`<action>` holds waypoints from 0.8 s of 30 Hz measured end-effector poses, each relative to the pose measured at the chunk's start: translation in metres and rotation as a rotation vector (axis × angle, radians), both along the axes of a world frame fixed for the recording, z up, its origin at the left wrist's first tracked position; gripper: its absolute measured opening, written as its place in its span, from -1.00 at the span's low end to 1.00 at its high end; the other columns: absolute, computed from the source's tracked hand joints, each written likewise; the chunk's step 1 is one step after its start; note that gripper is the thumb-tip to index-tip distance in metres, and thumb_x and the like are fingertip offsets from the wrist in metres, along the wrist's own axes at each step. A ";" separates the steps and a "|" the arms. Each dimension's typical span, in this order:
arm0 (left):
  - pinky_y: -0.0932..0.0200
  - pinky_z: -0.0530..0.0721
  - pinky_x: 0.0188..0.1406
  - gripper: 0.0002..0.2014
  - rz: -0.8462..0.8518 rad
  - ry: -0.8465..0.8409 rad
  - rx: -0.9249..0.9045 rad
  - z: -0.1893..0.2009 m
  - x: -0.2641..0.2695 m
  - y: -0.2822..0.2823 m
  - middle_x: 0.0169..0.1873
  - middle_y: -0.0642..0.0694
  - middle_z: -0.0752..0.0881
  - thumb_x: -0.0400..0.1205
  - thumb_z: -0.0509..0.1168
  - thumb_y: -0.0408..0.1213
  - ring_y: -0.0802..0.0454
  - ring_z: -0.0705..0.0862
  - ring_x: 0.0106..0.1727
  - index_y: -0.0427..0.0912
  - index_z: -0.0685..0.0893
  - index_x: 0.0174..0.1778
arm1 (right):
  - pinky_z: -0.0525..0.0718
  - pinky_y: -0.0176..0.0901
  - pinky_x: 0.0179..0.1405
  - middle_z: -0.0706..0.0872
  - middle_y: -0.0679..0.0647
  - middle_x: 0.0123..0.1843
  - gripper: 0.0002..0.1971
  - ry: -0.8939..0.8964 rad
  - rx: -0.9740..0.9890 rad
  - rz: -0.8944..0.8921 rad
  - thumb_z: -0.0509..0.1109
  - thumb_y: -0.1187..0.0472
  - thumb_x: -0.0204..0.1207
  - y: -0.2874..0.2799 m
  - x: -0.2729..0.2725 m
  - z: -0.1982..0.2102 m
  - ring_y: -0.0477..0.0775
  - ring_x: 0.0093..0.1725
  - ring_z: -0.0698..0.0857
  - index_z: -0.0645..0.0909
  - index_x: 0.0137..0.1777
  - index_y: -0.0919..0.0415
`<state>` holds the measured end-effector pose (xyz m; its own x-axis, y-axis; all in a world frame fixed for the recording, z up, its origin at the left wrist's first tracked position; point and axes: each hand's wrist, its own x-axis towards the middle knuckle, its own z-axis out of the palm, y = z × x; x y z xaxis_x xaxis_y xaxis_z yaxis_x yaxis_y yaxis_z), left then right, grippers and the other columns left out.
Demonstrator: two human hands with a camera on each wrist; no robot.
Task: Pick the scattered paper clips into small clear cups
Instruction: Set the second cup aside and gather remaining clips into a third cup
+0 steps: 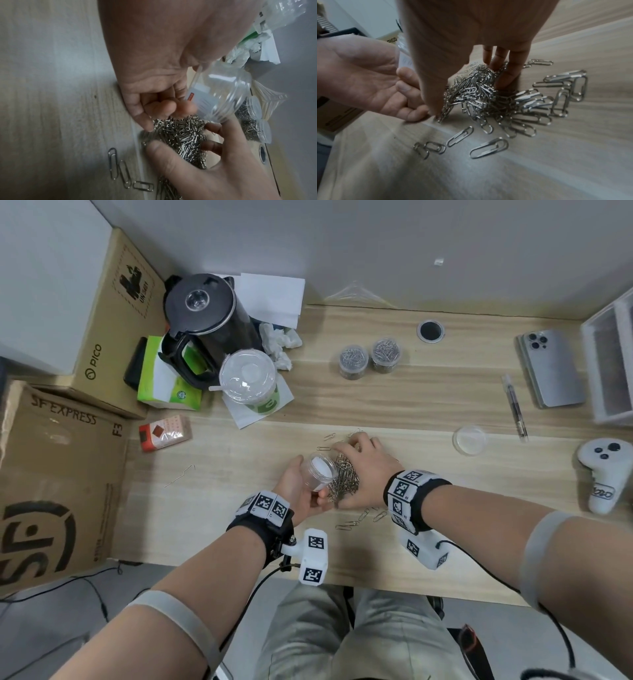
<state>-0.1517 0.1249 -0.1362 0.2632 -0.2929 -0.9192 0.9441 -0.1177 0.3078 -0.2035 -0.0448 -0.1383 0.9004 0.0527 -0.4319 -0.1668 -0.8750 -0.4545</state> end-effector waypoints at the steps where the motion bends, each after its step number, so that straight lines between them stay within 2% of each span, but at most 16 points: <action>1: 0.06 0.51 -0.23 -0.37 -0.013 -0.004 0.006 0.000 0.002 0.001 -0.52 -0.14 0.43 0.77 -0.16 0.23 -0.02 0.33 -0.48 -0.20 0.61 -0.12 | 0.58 0.00 0.20 0.28 0.03 0.37 0.20 0.015 -0.020 0.014 0.58 -0.39 -0.13 0.001 0.001 0.001 0.10 0.28 0.33 0.12 0.57 -0.23; 2: 0.09 0.44 -0.29 -0.36 -0.023 -0.006 0.010 0.001 0.003 0.003 -0.51 -0.13 0.43 0.76 -0.16 0.24 -0.01 0.31 -0.50 -0.20 0.61 -0.15 | 0.58 0.03 0.20 0.27 0.05 0.39 0.26 0.029 -0.050 0.037 0.58 -0.43 -0.17 0.003 0.002 0.001 0.12 0.30 0.32 0.07 0.59 -0.23; 4: 0.10 0.37 -0.33 -0.34 -0.033 -0.004 0.011 0.000 0.005 0.007 -0.49 -0.13 0.42 0.76 -0.16 0.24 0.02 0.27 -0.51 -0.20 0.63 -0.20 | 0.59 0.11 0.24 0.27 0.09 0.42 0.22 0.030 -0.112 0.082 0.57 -0.46 -0.14 0.007 0.004 -0.003 0.18 0.31 0.31 0.10 0.57 -0.23; 9: 0.11 0.38 -0.33 -0.36 -0.021 0.014 0.013 -0.003 0.008 0.011 -0.52 -0.12 0.42 0.75 -0.13 0.25 0.03 0.26 -0.55 -0.19 0.63 -0.20 | 0.60 0.11 0.16 0.34 0.05 0.34 -0.22 0.016 -0.092 0.083 0.53 -0.28 0.21 0.014 0.007 -0.008 0.16 0.25 0.35 0.36 0.43 -0.19; 14: 0.11 0.42 -0.34 -0.40 -0.021 0.039 0.009 -0.011 0.003 0.002 -0.52 -0.14 0.40 0.72 -0.09 0.23 0.00 0.27 -0.56 -0.18 0.60 -0.26 | 0.61 0.12 0.04 0.41 0.02 0.22 -0.64 -0.012 -0.029 0.041 0.44 0.06 0.41 0.014 0.008 -0.009 0.15 0.16 0.38 0.53 0.20 -0.04; 19: 0.08 0.47 -0.30 -0.37 0.018 0.049 -0.026 -0.011 -0.002 -0.007 -0.53 -0.13 0.40 0.73 -0.09 0.24 -0.01 0.30 -0.54 -0.19 0.63 -0.25 | 0.57 0.15 0.08 0.51 0.04 0.12 -0.74 -0.055 0.087 -0.036 0.37 0.27 0.42 0.011 0.006 -0.016 0.15 0.08 0.43 0.65 0.10 0.06; 24: 0.06 0.53 -0.26 -0.36 -0.002 0.038 -0.041 -0.006 -0.003 -0.017 -0.52 -0.14 0.45 0.76 -0.13 0.23 -0.01 0.36 -0.52 -0.22 0.63 -0.17 | 0.53 0.02 0.21 0.65 0.11 0.12 -0.72 -0.070 0.179 -0.125 0.35 0.41 0.41 0.007 0.006 -0.013 0.21 0.14 0.56 0.72 0.09 0.21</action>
